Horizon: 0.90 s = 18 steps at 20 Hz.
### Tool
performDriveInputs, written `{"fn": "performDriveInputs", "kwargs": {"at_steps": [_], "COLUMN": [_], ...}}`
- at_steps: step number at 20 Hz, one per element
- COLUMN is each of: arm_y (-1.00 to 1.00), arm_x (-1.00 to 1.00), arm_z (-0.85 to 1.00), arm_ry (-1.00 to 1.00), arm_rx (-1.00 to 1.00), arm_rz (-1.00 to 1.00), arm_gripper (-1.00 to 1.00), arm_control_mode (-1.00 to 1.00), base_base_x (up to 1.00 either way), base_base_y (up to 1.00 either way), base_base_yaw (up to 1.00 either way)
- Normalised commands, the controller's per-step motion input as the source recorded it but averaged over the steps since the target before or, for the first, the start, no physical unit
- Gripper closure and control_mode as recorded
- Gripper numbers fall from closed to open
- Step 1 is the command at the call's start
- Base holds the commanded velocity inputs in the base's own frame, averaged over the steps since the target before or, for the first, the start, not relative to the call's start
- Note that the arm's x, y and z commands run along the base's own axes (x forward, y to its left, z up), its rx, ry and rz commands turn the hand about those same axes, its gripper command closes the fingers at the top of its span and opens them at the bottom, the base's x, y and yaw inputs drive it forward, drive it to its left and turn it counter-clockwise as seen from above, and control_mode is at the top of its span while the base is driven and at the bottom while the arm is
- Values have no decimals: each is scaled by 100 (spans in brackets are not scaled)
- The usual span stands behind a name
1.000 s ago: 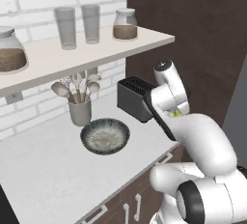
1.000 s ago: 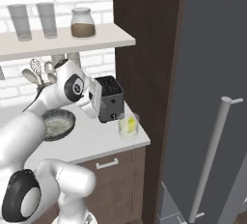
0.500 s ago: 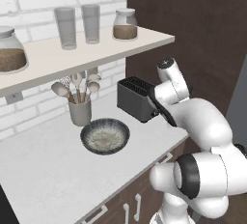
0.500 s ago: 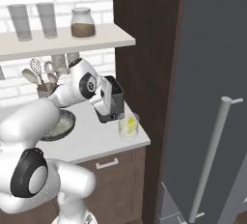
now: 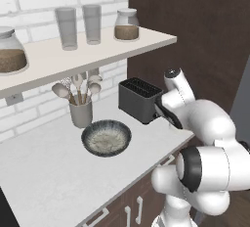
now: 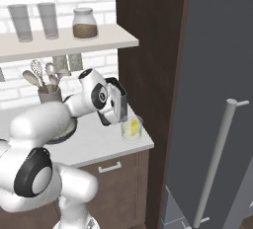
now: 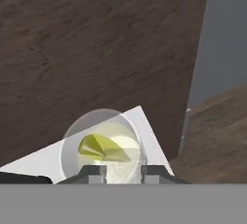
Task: Grab a lemon wedge from the fridge and one ice cube from the ice bowl, and put them in the glass of lemonade.
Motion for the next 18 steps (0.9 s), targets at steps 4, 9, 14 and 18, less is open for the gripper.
{"fn": "performDriveInputs", "kwargs": {"at_steps": [4,9,14,18], "arm_y": [-21,-19,-1,0], "arm_x": [8,16,32,40], "arm_z": [-28,-18,-10,-4], "arm_ry": [-4,-4,-4,-3], "arm_rx": [0,0,0,-1], "arm_rz": [0,0,0,0], "arm_gripper": [100,100,100,100], "arm_control_mode": [-100,-100,-100,-100], "base_base_x": [0,0,0,0], "base_base_y": [0,0,0,0], "base_base_yaw": [0,0,0,0]}}
